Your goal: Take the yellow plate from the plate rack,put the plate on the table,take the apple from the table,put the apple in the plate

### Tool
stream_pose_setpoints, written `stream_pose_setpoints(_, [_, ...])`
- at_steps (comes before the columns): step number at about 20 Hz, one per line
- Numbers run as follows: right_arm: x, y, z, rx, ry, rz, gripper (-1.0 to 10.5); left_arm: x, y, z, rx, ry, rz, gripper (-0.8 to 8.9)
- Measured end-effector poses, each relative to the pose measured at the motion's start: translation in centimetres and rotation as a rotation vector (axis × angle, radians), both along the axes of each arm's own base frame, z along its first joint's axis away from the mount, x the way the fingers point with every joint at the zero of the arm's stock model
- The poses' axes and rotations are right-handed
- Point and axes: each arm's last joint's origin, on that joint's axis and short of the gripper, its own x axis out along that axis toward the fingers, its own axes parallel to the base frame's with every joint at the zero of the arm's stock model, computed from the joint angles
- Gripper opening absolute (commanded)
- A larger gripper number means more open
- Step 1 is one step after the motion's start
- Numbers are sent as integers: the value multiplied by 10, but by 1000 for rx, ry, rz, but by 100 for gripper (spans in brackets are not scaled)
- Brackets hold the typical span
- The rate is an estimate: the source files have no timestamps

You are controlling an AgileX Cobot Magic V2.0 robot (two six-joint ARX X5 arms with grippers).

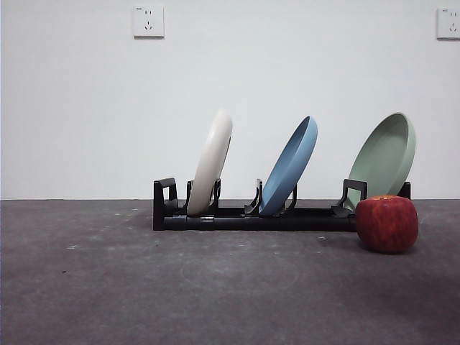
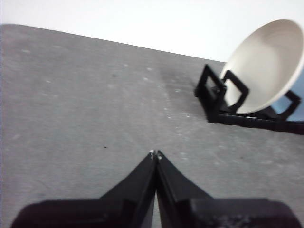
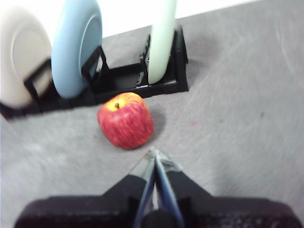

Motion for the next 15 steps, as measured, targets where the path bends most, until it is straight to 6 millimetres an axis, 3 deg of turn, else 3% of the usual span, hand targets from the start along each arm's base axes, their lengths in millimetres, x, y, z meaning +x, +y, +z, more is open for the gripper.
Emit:
stream_pose_setpoints(6, [-1, 3, 15, 179, -26, 69, -12, -3, -6, 7, -167, 25, -162, -7])
stream_pose_setpoints(11, [-3, 6, 68, 237, -61, 157, -12, -9, -8, 52, -222, -37, -227, -7])
stream_pose_setpoints(15, [-1, 8, 97, 241, -4, 252, -12, -10, -11, 75, -237, -23, -318, -7])
